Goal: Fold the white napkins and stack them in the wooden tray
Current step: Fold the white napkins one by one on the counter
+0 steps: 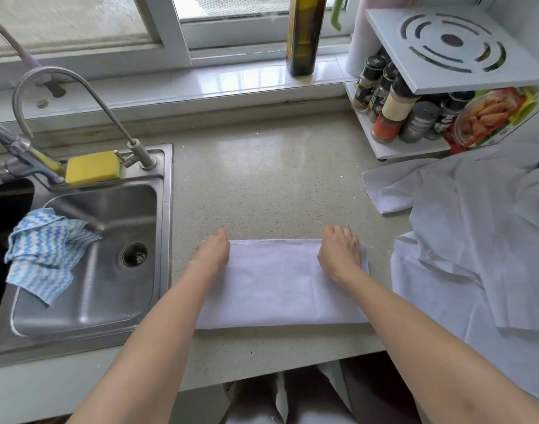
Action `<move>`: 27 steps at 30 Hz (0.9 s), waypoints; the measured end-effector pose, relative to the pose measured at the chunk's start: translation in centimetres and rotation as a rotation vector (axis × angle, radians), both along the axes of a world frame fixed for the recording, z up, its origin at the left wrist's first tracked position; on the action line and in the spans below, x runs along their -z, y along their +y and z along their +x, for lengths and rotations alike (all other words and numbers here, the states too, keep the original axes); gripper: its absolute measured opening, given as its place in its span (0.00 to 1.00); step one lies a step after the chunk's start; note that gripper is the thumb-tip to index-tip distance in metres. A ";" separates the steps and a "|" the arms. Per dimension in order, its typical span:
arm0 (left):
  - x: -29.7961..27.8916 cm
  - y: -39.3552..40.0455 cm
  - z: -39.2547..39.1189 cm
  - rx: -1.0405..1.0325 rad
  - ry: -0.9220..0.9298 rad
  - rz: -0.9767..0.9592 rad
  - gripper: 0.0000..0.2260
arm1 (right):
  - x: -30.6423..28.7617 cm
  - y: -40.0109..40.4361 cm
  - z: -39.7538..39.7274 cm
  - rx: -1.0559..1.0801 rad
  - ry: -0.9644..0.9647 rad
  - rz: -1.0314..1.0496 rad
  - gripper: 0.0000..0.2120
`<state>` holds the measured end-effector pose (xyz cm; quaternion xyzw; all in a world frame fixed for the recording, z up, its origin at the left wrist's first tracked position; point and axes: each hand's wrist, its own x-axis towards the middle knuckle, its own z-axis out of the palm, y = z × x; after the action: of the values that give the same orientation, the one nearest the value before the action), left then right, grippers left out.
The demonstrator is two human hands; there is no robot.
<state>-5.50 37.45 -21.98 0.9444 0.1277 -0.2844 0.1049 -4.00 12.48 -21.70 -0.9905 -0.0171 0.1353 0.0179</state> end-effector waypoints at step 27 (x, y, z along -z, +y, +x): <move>-0.7 -3.2 -5.6 0.023 -0.553 0.114 0.16 | 3.0 5.3 -8.4 -0.181 0.110 0.169 0.28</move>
<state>-11.10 34.24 -21.31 0.9919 0.0993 -0.0097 0.0792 -12.42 17.81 -24.74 -0.9710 -0.1166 0.1883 0.0899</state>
